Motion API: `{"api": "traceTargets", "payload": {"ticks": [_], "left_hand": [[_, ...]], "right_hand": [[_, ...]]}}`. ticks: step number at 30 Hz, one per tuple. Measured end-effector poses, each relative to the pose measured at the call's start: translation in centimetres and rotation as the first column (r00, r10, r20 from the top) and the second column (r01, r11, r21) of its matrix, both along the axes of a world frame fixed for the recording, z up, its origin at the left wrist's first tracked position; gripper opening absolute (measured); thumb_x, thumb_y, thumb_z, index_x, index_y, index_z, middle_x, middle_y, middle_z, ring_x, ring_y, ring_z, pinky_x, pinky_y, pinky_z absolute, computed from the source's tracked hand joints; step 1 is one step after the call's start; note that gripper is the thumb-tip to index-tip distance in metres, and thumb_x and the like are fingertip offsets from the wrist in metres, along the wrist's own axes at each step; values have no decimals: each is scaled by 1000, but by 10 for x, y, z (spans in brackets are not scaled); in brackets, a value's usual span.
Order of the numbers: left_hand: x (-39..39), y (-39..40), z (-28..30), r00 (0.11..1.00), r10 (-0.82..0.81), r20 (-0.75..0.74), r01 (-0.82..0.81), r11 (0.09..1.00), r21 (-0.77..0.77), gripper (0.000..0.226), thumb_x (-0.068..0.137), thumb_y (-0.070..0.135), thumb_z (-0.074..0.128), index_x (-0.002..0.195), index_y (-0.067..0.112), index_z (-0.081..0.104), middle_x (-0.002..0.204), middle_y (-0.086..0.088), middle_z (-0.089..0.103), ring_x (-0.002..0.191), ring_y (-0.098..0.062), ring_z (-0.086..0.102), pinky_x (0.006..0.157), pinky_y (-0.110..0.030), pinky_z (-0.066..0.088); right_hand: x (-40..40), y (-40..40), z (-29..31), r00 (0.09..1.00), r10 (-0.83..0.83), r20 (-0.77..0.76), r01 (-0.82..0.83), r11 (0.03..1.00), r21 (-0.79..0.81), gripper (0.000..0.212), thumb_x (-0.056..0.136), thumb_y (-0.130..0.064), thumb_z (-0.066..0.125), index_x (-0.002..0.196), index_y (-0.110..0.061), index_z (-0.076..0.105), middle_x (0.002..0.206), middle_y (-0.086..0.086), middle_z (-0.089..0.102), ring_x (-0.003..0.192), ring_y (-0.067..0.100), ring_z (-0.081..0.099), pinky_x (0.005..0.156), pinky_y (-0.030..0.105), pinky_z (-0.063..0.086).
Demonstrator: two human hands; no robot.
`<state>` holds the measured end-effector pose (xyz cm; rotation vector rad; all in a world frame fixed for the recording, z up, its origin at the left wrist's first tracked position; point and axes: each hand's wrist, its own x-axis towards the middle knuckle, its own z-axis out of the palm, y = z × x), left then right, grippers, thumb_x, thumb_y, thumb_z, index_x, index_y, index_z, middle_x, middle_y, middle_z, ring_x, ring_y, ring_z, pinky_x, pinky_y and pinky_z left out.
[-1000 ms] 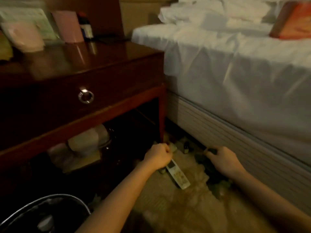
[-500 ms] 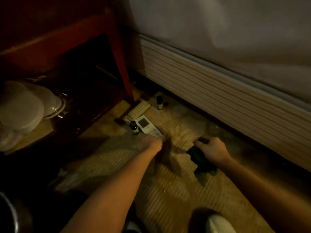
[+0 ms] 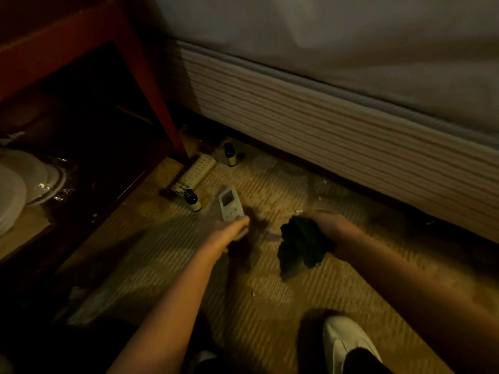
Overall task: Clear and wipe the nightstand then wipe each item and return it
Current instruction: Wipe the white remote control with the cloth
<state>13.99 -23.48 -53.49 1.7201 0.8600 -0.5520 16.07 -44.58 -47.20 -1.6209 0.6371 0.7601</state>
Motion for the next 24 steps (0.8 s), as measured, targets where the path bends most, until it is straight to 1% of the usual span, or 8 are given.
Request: {"api": "traceTargets", "payload": {"ticks": [2, 5, 7, 12, 15, 18, 21, 24], "left_hand": [[-13, 0, 15, 997, -57, -46, 41, 956, -292, 21, 87, 33, 59, 89, 13, 53, 59, 1, 47, 46, -7, 39, 41, -19, 30], [-32, -7, 24, 980, -198, -3, 174, 869, -464, 14, 92, 23, 51, 82, 13, 48, 46, 7, 38, 34, -2, 28, 37, -15, 23], [-45, -22, 32, 945, -321, 68, 318, 843, -434, 2, 91, 14, 52, 89, 14, 51, 58, 3, 46, 41, -3, 39, 42, -16, 32], [-62, -47, 20, 886, -418, 203, 464, 811, -357, 47, 76, -10, 64, 114, 14, 51, 107, -5, 63, 95, -17, 66, 78, -36, 58], [-70, -56, 18, 916, -330, 230, 399, 815, -421, 48, 75, -14, 65, 113, 13, 50, 104, -5, 63, 88, -14, 68, 71, -36, 59], [-75, -63, 23, 960, -138, 243, 252, 802, -542, 38, 80, 22, 70, 115, 18, 55, 93, -1, 68, 72, -10, 67, 53, -24, 53], [-75, -63, 30, 969, 38, 245, 127, 772, -623, 56, 91, 56, 28, 120, 18, 57, 91, -5, 70, 62, -7, 65, 47, -17, 46], [-77, -65, 41, 959, 133, 251, 67, 753, -655, 69, 92, 59, 7, 113, 19, 59, 79, -6, 72, 59, -11, 65, 46, -18, 46]], "right_hand": [[-5, -4, 1, 992, -106, -62, 114, 982, 151, 21, 94, -20, 54, 102, -2, 60, 93, 17, 62, 77, 26, 60, 63, 34, 49], [-12, -7, 2, 983, -169, -69, 180, 956, 231, 20, 96, -20, 47, 94, -3, 59, 88, 16, 62, 75, 25, 60, 61, 34, 49], [-15, -7, 2, 965, -253, -68, 262, 937, 233, 24, 96, -23, 48, 97, -1, 59, 94, 18, 62, 82, 28, 61, 69, 37, 51], [-19, -6, -5, 945, -315, 93, 311, 949, 54, 39, 92, -35, 55, 118, -7, 59, 112, 18, 61, 102, 32, 61, 87, 44, 52], [-24, -7, -3, 933, -279, 228, 276, 960, 48, 35, 93, -32, 55, 118, -8, 61, 115, 15, 62, 104, 30, 60, 91, 45, 51], [-25, -13, 10, 894, -215, 392, 227, 974, 16, 27, 93, -30, 54, 112, -12, 62, 111, 10, 63, 101, 24, 62, 85, 39, 53], [-20, -20, 27, 774, -113, 623, 206, 976, -78, 19, 96, -26, 51, 112, -18, 58, 101, 0, 61, 83, 8, 65, 61, 22, 54], [-21, -17, 27, 640, 207, 740, 9, 961, -276, 27, 95, -22, 51, 121, -26, 54, 121, -7, 53, 111, 13, 56, 84, 30, 54]]}}
